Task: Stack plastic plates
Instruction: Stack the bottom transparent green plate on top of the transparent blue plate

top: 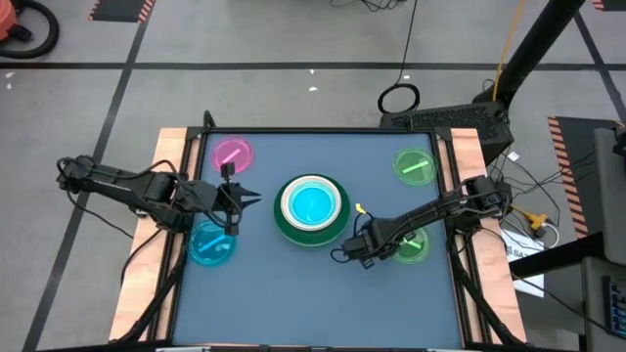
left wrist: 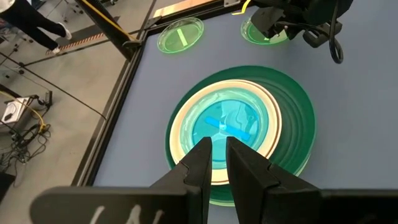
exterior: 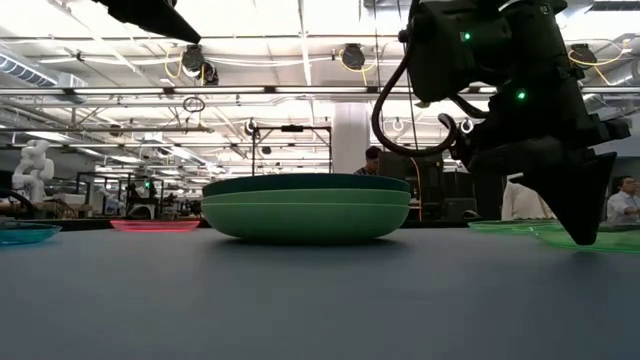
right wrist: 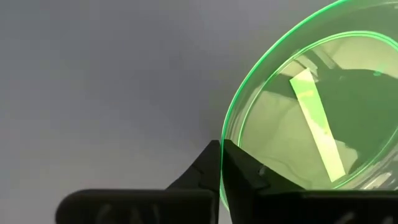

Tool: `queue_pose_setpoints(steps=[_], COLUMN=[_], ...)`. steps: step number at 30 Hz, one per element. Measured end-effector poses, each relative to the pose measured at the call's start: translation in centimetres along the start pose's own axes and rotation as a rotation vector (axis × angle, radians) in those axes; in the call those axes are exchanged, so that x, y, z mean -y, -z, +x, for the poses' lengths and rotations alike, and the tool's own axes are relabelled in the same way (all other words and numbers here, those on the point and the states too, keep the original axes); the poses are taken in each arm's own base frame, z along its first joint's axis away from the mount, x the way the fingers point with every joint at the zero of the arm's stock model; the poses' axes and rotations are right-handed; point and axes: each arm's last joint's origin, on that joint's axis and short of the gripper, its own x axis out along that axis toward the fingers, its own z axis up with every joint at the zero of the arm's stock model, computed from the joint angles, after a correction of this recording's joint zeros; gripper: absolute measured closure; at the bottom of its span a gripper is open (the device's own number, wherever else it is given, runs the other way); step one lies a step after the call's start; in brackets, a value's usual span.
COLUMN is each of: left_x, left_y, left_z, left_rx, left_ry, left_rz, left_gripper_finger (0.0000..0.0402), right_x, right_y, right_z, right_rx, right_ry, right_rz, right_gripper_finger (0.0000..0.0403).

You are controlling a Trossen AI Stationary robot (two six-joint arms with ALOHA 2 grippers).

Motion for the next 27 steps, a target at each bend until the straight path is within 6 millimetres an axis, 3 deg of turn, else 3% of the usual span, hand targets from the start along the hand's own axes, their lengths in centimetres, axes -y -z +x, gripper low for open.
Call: queue_pose_setpoints(steps=[9, 20, 27], left_x=[0.0, 0.0, 0.0], left_y=[0.0, 0.0, 0.0], left_z=[0.0, 0.0, 0.0], left_rx=[0.001, 0.002, 0.002], left_ry=[0.0, 0.0, 0.0], left_rz=[0.0, -0.001, -0.002], left_gripper_finger=[0.0346, 0.0346, 0.0346], right_x=[0.2, 0.2, -0.1], right_y=[0.1, -0.1, -0.3], right_z=[-0.4, -5.4, -7.0], right_rx=[-0.005, 0.162, 0.235], right_ry=[0.013, 0.118, 0.115], right_rz=[-0.044, -0.14, -0.228], right_gripper_finger=[0.04, 0.0402, 0.0402])
